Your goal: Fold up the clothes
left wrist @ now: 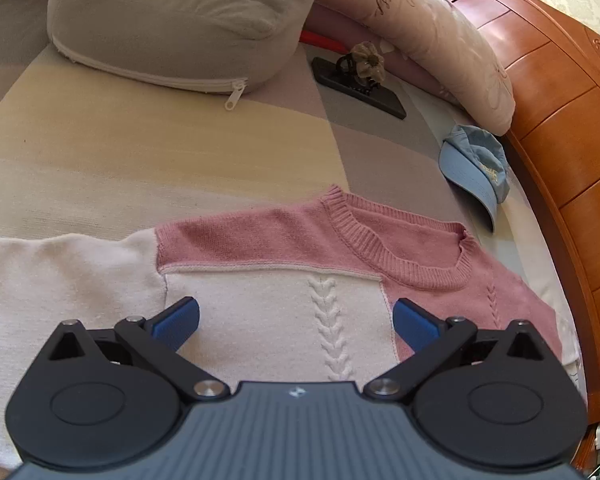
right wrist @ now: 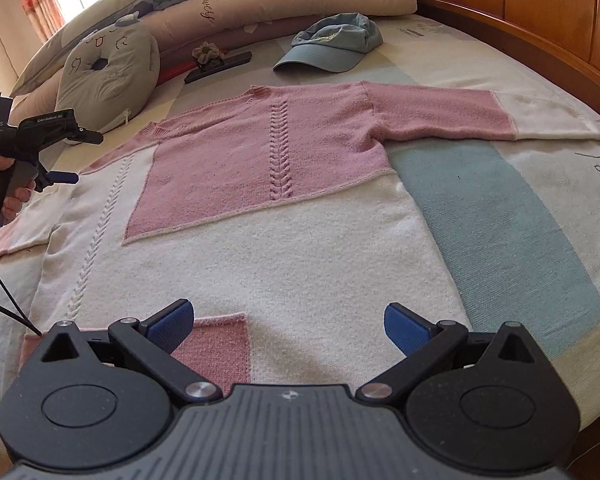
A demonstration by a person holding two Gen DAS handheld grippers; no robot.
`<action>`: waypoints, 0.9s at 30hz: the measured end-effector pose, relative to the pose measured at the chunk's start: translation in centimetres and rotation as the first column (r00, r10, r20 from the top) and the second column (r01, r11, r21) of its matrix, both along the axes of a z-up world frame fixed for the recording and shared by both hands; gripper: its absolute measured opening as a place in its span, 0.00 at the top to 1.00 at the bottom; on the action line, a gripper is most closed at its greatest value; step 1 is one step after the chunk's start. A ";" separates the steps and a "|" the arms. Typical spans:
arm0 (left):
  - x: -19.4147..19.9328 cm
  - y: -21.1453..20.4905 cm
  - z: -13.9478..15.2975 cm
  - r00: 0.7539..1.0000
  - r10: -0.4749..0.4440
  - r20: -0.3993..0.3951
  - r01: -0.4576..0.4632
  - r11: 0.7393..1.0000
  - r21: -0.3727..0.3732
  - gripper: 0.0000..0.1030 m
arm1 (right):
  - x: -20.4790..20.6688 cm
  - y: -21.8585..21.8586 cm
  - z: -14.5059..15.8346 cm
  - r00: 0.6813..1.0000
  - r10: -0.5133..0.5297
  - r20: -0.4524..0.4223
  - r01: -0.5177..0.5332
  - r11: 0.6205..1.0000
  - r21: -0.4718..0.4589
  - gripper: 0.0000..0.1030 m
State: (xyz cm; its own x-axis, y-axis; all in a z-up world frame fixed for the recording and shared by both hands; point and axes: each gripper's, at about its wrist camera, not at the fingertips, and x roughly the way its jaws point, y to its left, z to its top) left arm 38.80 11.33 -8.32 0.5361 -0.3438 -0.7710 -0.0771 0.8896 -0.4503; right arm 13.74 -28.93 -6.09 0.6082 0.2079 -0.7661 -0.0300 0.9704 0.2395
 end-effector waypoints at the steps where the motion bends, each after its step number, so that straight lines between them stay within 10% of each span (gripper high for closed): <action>1: 0.4 0.3 -0.6 1.000 0.015 -0.009 -0.015 1.000 -0.012 0.01 | 0.2 0.0 -0.3 1.000 -0.001 -0.008 0.001 1.000 0.007 0.00; 17: 2.4 1.2 1.3 0.996 0.018 0.088 -0.026 0.996 0.084 0.01 | -0.1 1.0 -1.5 0.999 -0.011 -0.049 0.012 1.000 0.020 0.00; 27: 0.5 4.4 -1.5 0.995 0.091 0.050 -0.092 0.996 0.017 0.01 | -1.5 1.9 -0.7 0.998 -0.017 -0.055 0.017 1.000 -0.003 0.00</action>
